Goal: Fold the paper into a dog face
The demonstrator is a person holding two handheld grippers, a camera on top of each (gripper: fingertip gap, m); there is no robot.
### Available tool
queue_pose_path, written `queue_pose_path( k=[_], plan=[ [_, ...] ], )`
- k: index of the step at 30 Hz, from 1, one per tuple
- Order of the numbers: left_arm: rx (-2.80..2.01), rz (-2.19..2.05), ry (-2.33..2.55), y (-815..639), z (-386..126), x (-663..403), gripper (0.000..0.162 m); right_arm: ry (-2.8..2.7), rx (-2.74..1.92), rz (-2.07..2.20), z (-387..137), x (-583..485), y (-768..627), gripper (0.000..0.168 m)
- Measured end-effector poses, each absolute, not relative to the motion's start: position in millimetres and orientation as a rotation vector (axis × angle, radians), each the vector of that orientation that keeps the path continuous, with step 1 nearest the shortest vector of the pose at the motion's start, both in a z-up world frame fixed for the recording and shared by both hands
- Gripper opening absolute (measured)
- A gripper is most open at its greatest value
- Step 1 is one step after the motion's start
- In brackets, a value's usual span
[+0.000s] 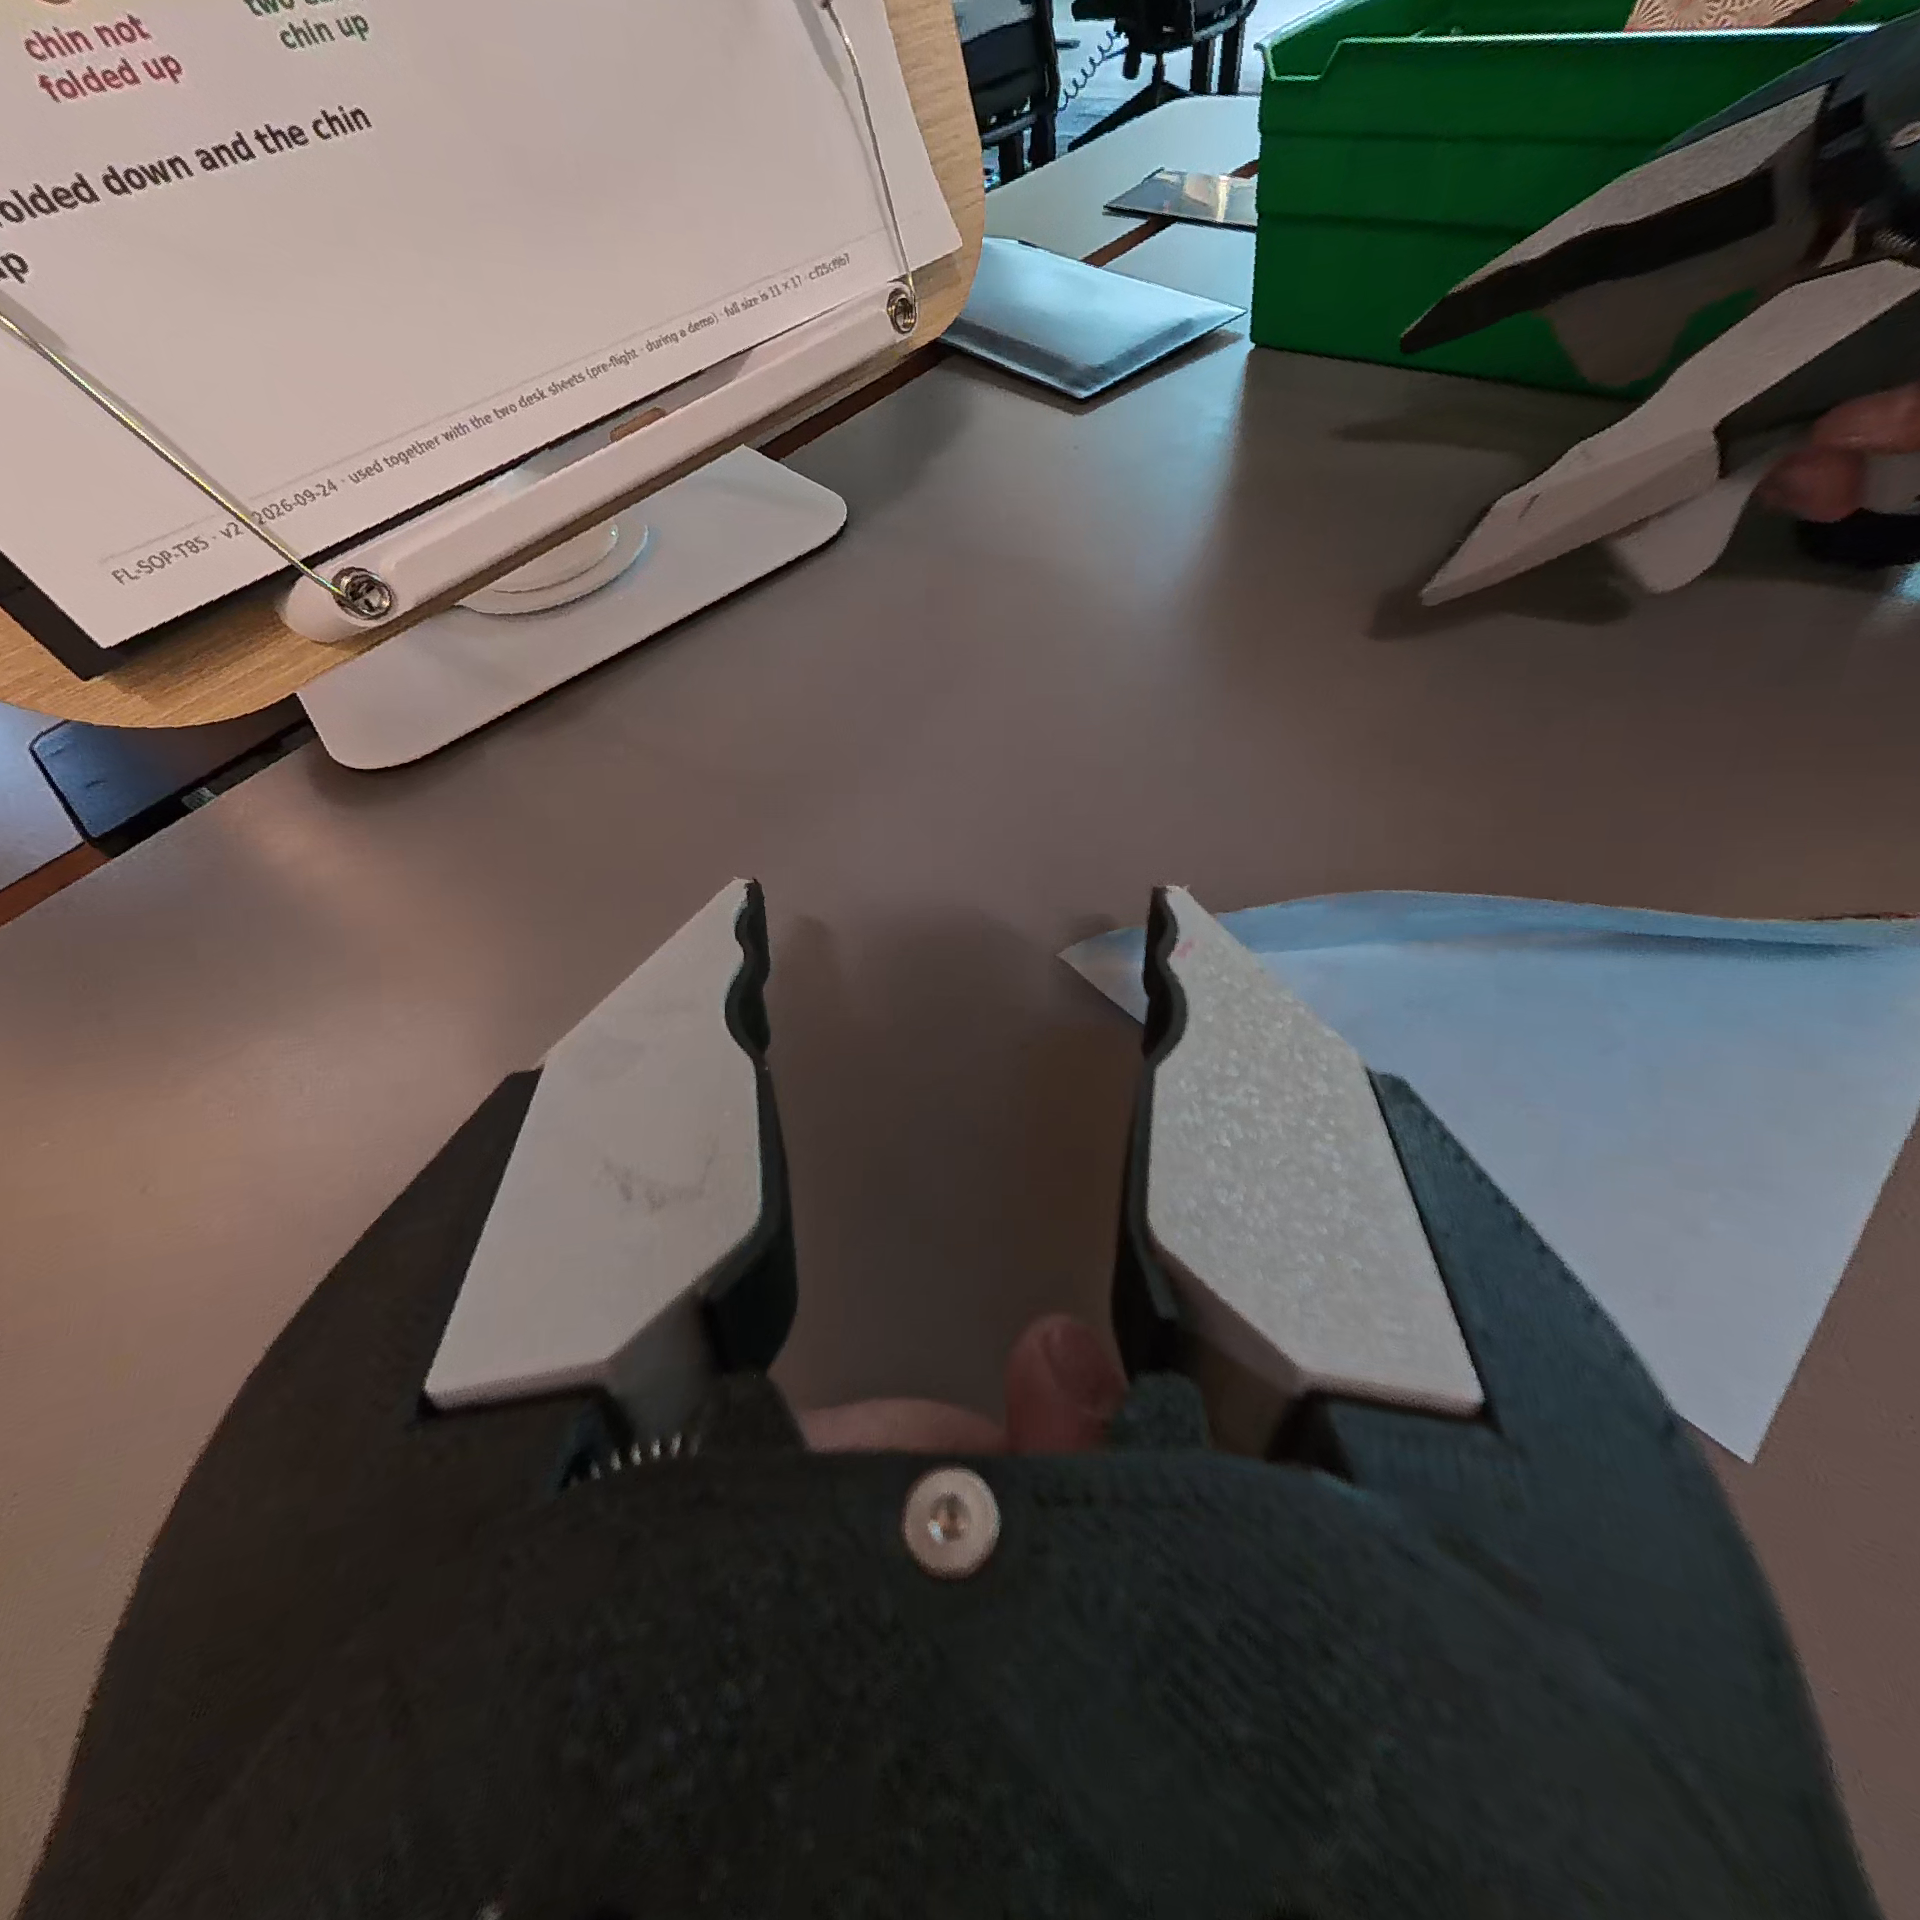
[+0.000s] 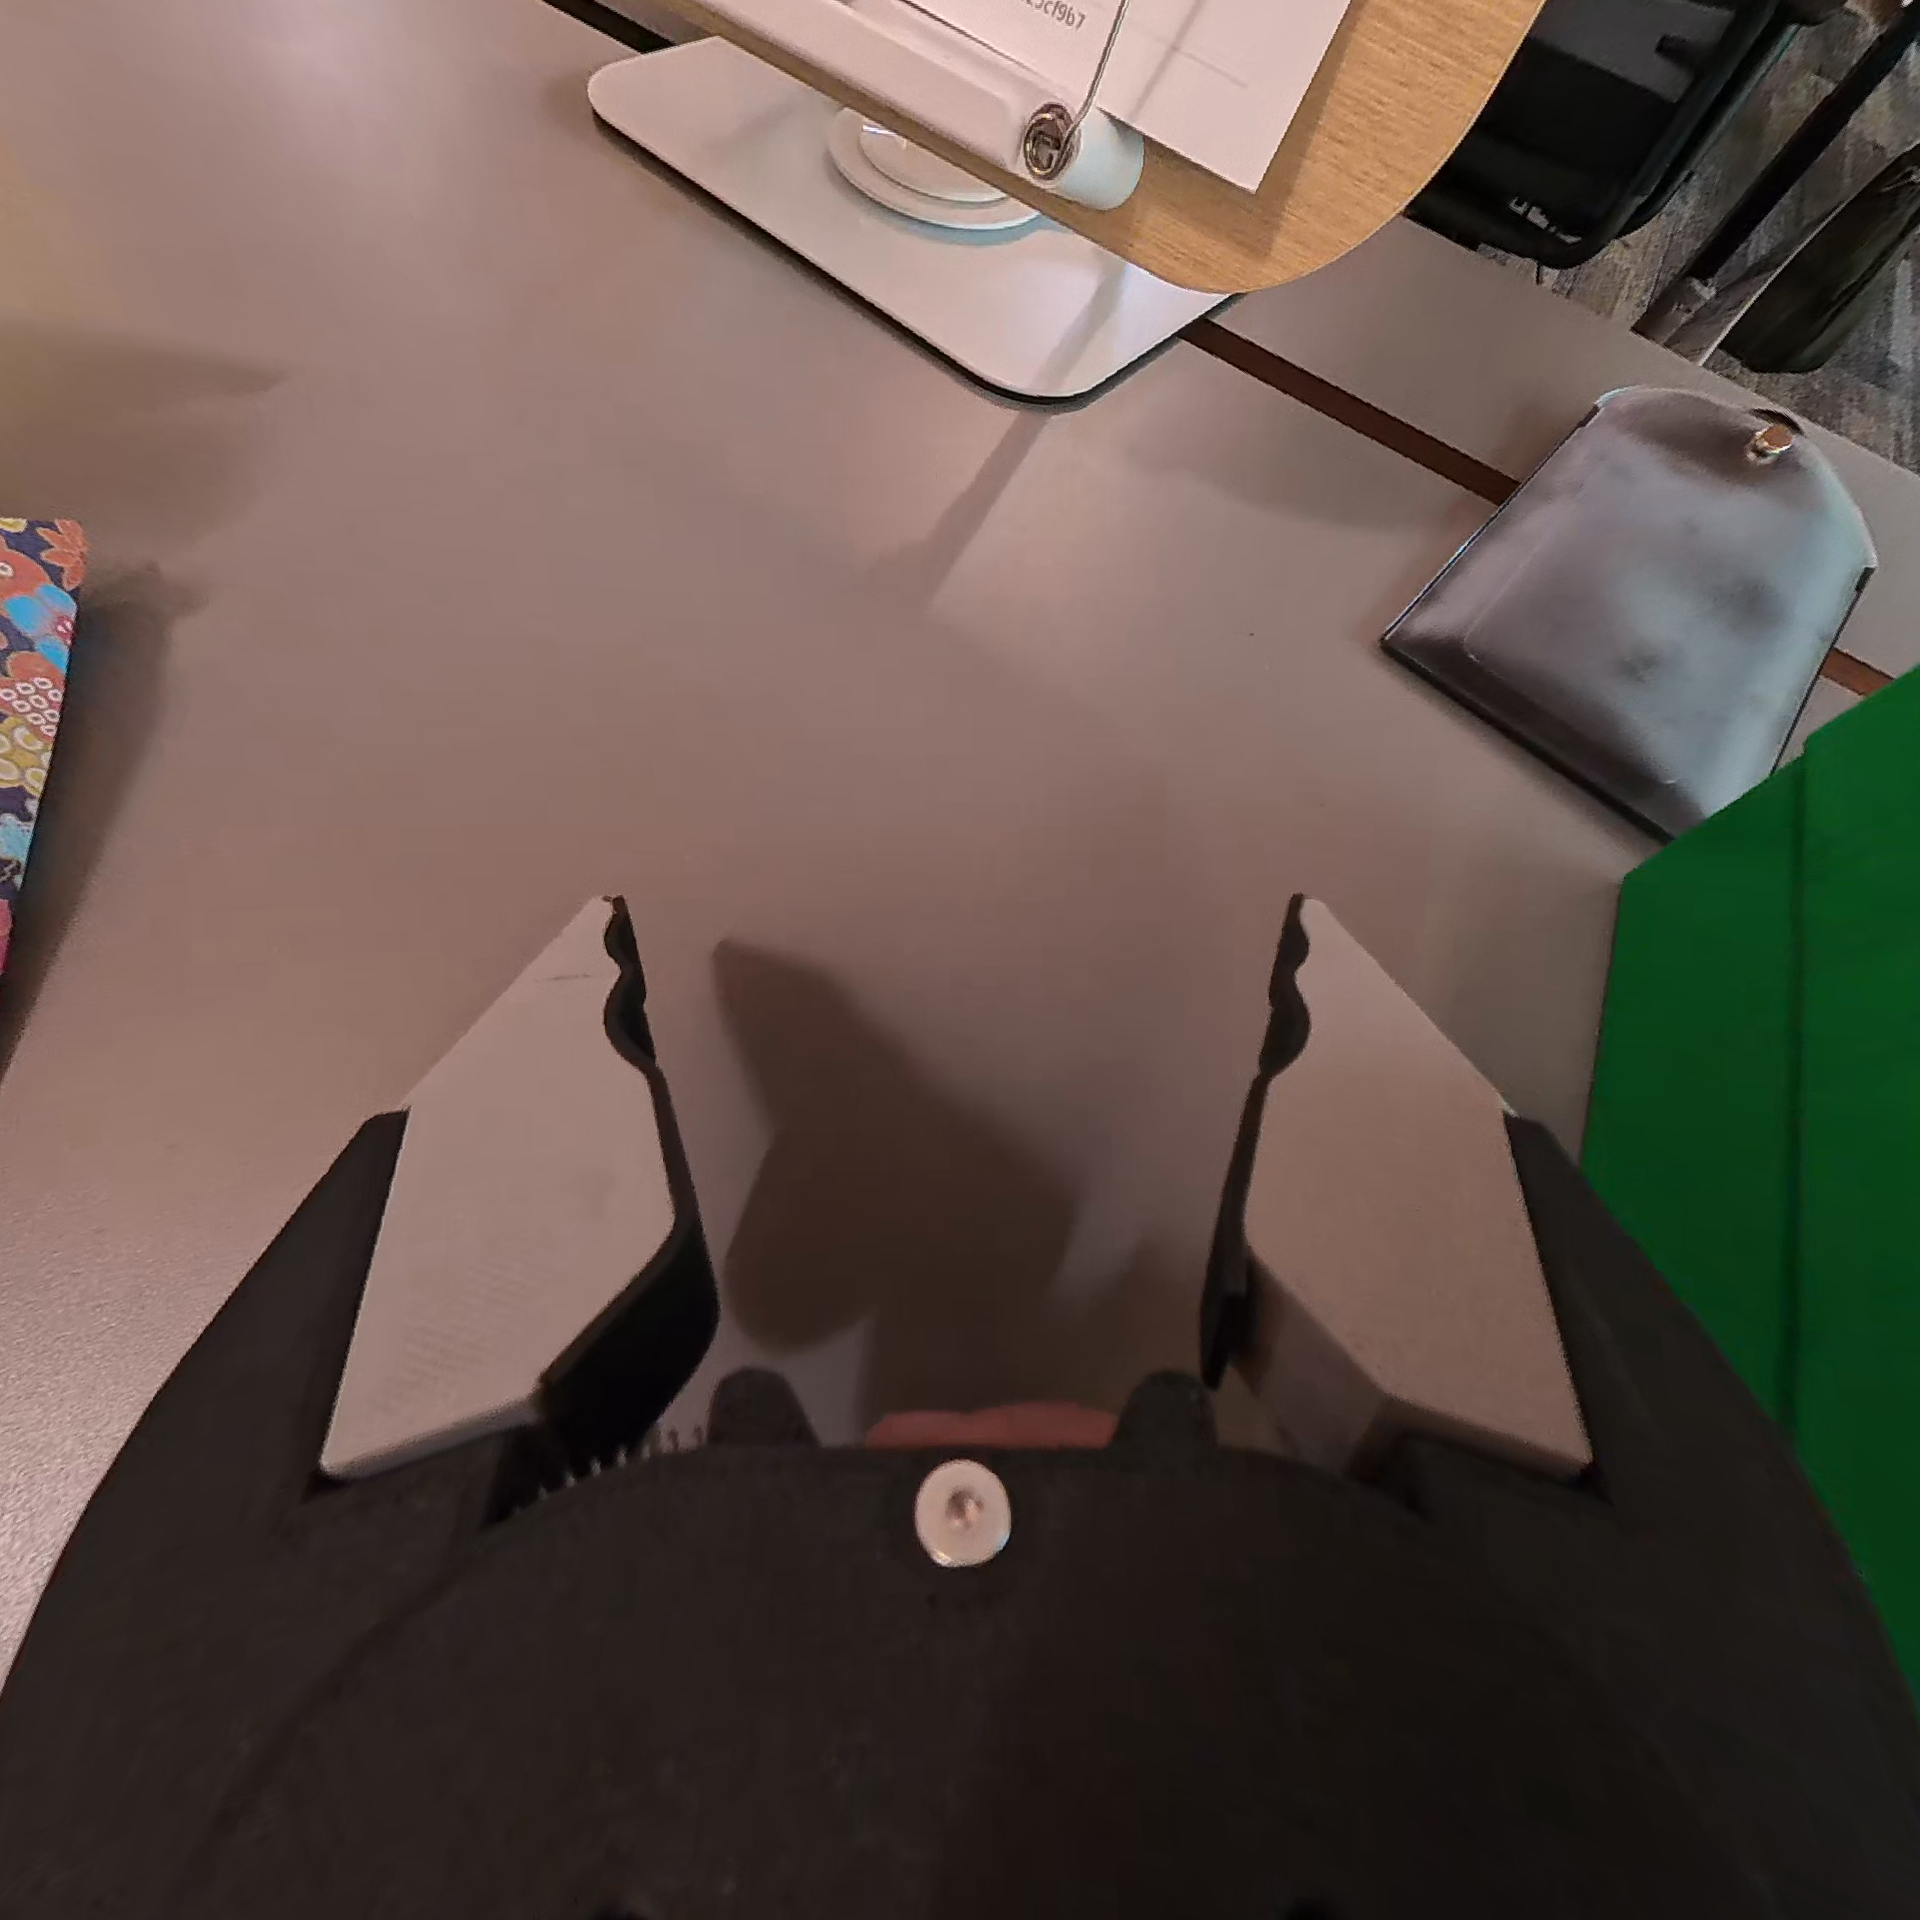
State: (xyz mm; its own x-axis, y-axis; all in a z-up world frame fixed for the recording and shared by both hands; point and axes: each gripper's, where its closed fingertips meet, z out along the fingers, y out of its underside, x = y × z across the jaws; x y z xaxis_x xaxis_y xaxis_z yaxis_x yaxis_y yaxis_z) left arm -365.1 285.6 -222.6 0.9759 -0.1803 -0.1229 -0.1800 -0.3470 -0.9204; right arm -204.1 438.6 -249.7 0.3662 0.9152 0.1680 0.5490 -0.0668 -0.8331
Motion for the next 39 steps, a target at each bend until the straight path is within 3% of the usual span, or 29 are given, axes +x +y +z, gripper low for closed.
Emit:
queue_pose_path(
  k=[5,16,18,20,22,23,39],
  plan=[
    [-1.937,0.019,0.276,286,-224,-364,0.072,-1.307,-1.742,0.526,-250,-204,438,0.107],
    [-1.934,0.012,0.262,286,-223,-365,0.073,-1.309,-1.738,0.525,-250,-204,437,0.106],
    [-1.938,0.03,0.243,286,-223,-368,0.088,-1.304,-1.74,0.521,-250,-203,438,0.107],
    [-1.95,0.045,0.22,287,-224,-372,0.12,-1.285,-1.767,0.505,-252,-201,441,0.124],
    [-1.954,0.041,0.213,288,-225,-372,0.128,-1.279,-1.81,0.502,-257,-199,443,0.152],
    [-1.952,0.039,0.212,288,-224,-372,0.129,-1.273,-1.825,0.501,-258,-198,444,0.156],
    [-1.956,0.046,0.225,288,-225,-371,0.13,-1.258,-1.804,0.45,-256,-198,448,0.156]
  ],
)
